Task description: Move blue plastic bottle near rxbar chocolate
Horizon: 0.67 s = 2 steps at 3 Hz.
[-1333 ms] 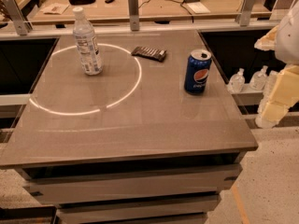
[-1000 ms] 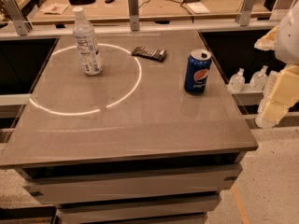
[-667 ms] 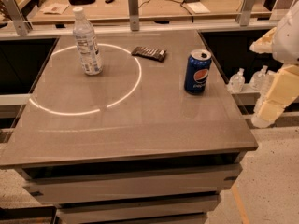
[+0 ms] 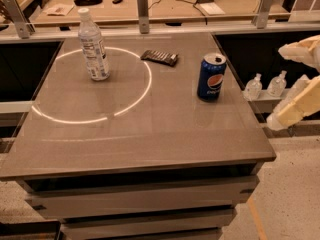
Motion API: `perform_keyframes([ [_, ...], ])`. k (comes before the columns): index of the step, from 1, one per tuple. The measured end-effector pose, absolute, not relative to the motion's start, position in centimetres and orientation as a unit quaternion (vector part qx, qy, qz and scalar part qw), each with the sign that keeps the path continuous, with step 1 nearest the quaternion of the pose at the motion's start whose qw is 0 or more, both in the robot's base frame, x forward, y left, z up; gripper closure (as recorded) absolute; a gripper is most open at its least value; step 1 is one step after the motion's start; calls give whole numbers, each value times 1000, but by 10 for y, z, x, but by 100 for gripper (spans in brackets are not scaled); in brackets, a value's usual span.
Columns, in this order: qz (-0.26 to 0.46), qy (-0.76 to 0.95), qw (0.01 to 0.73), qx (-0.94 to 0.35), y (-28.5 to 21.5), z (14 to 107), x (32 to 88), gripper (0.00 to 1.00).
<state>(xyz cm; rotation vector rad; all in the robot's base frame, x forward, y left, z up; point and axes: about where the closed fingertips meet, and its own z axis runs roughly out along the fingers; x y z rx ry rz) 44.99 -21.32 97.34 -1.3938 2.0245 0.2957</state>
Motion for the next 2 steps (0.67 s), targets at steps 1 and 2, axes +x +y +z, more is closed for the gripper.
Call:
perform_keyframes([
  [1, 144, 762, 421, -471, -211, 1000, 452, 0],
  [2, 181, 756, 464, -425, -199, 1016, 450, 0],
])
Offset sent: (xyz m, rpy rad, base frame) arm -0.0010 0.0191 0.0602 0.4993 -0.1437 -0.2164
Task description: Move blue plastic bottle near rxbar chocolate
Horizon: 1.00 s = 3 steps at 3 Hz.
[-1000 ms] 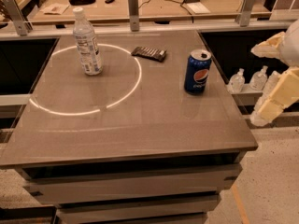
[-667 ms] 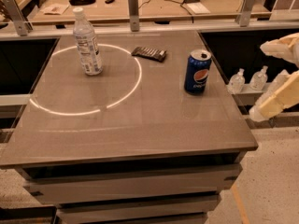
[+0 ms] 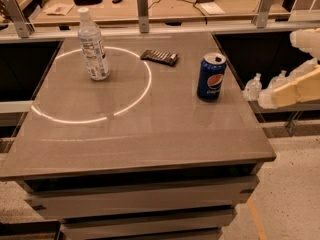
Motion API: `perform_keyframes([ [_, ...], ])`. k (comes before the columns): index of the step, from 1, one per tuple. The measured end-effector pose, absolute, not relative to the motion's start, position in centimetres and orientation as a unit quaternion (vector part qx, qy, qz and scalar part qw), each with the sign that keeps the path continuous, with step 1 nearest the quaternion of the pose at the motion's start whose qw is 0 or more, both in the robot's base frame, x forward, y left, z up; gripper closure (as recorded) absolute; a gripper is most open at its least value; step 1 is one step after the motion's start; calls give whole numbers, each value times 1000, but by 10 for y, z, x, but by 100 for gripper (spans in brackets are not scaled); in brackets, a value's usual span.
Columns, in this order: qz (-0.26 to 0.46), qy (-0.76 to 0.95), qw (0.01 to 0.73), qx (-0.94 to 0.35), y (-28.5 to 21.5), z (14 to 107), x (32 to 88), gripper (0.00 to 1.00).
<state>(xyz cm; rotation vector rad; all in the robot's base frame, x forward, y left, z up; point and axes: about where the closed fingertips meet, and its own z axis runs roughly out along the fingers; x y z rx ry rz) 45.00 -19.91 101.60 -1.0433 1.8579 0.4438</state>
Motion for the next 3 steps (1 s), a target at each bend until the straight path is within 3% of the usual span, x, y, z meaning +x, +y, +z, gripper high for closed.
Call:
perform_keyframes([
  [3, 229, 753, 457, -415, -179, 1014, 453, 0],
])
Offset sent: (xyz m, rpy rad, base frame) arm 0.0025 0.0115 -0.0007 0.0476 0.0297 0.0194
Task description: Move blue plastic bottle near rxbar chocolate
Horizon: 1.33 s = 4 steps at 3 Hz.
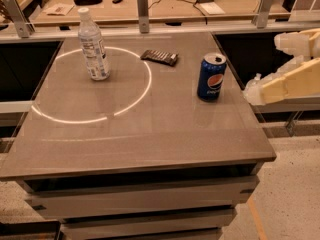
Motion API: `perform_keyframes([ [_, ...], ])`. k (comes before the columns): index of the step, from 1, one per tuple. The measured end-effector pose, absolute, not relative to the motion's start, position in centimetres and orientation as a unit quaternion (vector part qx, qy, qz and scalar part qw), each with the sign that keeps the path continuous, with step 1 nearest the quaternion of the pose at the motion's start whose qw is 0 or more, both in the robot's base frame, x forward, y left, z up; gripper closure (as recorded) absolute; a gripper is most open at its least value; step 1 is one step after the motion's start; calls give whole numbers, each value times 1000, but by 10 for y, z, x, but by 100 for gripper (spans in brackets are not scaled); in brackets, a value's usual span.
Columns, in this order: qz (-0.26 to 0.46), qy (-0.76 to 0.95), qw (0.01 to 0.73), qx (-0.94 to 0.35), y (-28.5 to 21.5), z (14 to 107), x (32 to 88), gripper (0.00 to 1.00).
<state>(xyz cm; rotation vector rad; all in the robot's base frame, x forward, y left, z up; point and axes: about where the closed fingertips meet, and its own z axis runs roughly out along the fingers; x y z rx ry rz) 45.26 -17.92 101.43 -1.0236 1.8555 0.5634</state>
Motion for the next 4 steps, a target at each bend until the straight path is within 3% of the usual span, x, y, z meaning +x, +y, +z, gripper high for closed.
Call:
perform_keyframes([
  [2, 286, 745, 458, -391, -78, 1031, 457, 0],
  [4, 257, 744, 481, -386, 32, 1028, 484, 0],
])
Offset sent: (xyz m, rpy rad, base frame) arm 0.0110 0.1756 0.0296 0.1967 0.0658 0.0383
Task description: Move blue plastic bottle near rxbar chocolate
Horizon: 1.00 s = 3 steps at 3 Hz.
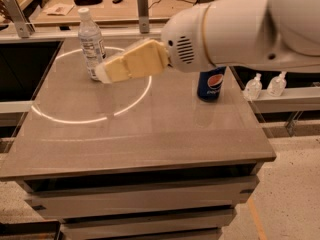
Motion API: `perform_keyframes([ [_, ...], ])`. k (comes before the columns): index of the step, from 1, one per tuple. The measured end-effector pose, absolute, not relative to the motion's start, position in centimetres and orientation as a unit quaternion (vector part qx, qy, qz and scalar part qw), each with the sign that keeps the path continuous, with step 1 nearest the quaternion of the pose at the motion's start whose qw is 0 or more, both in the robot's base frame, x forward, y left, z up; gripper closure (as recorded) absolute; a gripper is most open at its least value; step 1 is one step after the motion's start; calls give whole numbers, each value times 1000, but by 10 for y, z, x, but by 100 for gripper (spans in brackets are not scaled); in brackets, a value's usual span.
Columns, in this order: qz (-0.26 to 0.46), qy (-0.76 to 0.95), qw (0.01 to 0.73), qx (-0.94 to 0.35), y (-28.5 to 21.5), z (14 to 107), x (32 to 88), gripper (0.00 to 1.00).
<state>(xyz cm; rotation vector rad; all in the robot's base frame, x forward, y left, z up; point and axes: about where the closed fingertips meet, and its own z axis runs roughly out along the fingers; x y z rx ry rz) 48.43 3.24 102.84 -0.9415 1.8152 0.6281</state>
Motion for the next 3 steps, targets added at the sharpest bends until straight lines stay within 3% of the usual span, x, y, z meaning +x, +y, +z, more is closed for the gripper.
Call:
perform_keyframes([
  [1, 226, 738, 496, -398, 49, 1009, 511, 0],
  [3, 174, 746, 490, -415, 31, 959, 544, 0],
])
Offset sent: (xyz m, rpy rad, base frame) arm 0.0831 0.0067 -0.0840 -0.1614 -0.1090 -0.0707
